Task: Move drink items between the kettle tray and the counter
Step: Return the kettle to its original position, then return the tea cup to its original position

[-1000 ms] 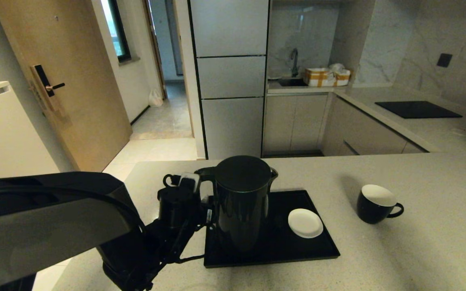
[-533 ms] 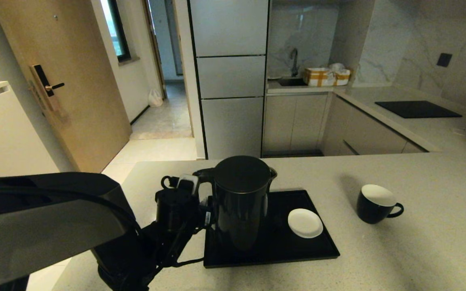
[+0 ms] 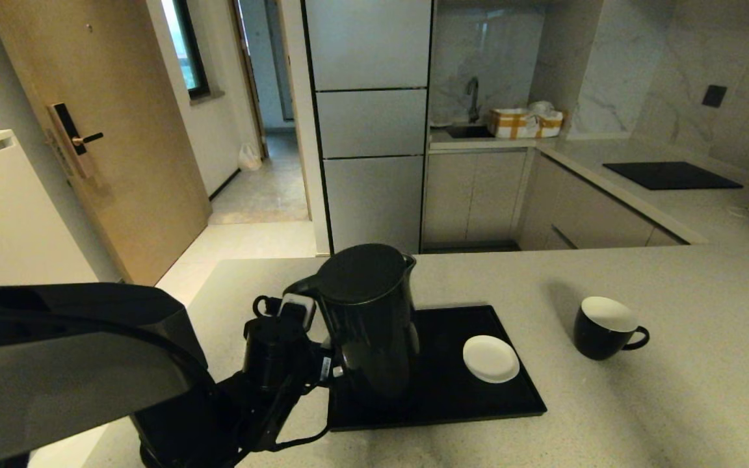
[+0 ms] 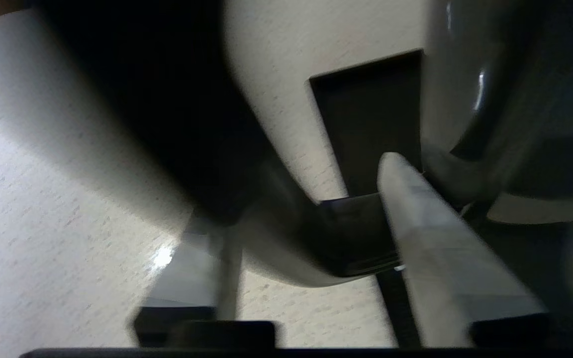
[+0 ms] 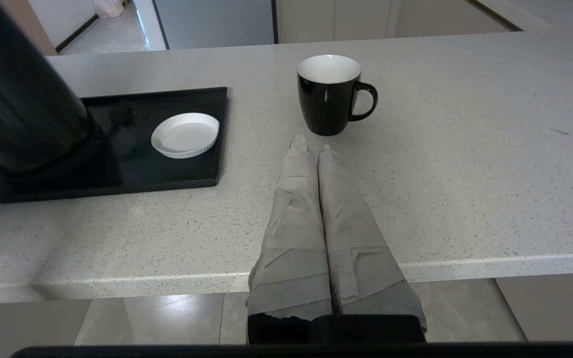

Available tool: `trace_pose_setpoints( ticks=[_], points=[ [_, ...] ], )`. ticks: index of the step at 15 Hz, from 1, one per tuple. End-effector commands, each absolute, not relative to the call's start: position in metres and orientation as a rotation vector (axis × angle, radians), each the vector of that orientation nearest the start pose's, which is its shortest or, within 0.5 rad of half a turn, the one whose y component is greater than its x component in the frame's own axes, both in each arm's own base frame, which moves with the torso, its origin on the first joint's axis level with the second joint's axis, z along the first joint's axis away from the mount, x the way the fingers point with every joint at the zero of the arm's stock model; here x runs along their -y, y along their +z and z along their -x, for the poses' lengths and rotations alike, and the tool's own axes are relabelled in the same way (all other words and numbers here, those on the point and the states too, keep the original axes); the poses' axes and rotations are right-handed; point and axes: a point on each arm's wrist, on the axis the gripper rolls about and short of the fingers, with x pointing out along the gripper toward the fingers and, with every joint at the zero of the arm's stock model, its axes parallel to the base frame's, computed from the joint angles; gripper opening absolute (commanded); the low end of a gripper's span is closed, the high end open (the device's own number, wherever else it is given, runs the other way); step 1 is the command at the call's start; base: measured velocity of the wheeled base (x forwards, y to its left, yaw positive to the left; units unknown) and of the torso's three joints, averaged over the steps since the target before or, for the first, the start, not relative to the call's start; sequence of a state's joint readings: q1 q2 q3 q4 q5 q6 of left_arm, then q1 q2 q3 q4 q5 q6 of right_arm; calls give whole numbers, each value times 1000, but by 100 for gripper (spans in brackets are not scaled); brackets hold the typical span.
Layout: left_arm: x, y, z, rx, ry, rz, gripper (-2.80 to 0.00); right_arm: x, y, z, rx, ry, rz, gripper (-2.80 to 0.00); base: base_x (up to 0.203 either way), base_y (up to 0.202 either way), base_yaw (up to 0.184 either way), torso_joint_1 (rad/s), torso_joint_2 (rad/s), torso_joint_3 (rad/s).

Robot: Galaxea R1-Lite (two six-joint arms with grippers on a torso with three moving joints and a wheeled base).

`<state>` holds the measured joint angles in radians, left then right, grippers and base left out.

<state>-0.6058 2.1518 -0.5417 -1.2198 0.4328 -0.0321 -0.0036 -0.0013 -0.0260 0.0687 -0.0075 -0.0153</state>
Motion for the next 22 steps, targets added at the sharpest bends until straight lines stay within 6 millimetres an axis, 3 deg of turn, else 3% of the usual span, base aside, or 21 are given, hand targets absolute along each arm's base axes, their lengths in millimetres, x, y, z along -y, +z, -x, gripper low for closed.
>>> trace_pose_setpoints(
  ticks=[1,5,10,12,16,20,21,22],
  points=[
    [179,47,-270,-287,-173,-136,0,0,76,25,-43,-10,15,-280,0,0,0,0,0,0],
    [193,56,-273,-238,-206,-170,0,0,76,25,-43,-12,15,-280,0,0,0,0,0,0],
    [192,68,-269,-207,-196,-156,0,0,76,25,-43,-10,15,-280,0,0,0,0,0,0],
    [186,89,-257,-171,-204,-134,0,0,76,25,-43,-9,15,-280,0,0,0,0,0,0],
    [165,101,-229,-173,-205,-130,0,0,76,25,-43,-10,15,-280,0,0,0,0,0,0],
    [132,148,-189,-62,-150,-65,0,0,76,25,-43,-10,15,-280,0,0,0,0,0,0],
    [122,160,-181,-44,-119,-53,-280,0,76,25,-43,-10,15,-280,0,0,0,0,0,0],
    [112,170,-173,-36,-88,-47,-280,0,76,25,-43,-10,15,-280,0,0,0,0,0,0]
  ],
)
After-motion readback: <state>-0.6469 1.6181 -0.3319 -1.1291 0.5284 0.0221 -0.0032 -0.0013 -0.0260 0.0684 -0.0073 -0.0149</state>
